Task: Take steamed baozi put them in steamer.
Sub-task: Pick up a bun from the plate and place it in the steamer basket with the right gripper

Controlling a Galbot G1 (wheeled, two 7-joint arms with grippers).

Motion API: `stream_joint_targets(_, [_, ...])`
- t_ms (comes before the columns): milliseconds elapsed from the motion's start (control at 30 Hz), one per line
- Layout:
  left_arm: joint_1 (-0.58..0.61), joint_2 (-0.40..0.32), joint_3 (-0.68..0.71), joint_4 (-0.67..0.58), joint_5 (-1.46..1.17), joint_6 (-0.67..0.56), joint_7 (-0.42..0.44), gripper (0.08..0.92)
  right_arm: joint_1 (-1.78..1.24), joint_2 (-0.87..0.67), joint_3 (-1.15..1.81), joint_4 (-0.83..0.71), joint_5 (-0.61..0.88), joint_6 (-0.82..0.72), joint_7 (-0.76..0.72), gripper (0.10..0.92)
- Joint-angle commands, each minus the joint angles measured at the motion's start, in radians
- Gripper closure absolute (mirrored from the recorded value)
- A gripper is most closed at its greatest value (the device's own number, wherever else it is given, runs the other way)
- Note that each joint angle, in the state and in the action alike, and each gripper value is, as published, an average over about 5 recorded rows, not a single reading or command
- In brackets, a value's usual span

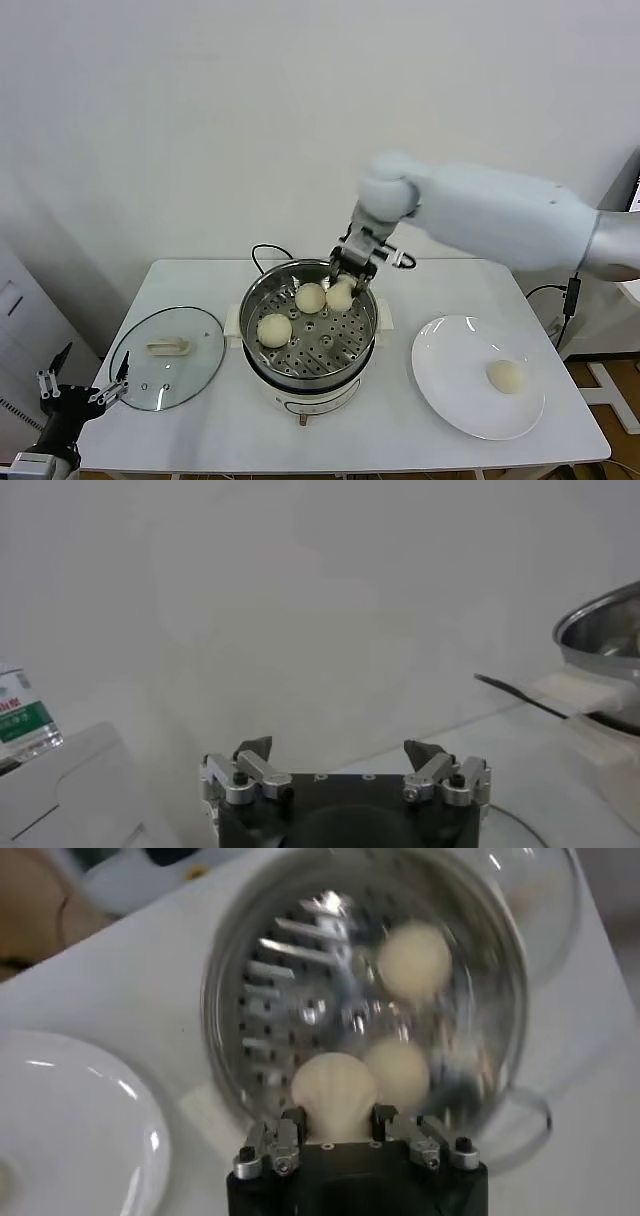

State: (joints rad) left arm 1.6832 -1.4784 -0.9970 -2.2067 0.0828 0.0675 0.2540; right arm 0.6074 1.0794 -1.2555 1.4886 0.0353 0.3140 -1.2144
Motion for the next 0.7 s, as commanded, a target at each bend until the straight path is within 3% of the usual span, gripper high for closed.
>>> stream_joint_targets(33, [0.003, -0.006, -0.007, 0.003, -0.004, -0.003, 0.001, 0.177, -0.082, 0.08, 0.0, 0.104, -0.1, 0.165, -0.023, 0.609])
stream_joint_targets(533, [-0.002, -0.01, -0.012, 0.016, -0.014, -0.009, 0.003, 0.177, -0.129, 0.089, 0.006, 0.121, -0.22, 0.175, -0.03, 0.602])
stream_joint_targets(700, [0.0, -0.011, -0.011, 0.02, -0.015, -0.013, 0.003, 0.177, -0.136, 0.085, 0.011, 0.109, -0.226, 0.178, -0.023, 0.493])
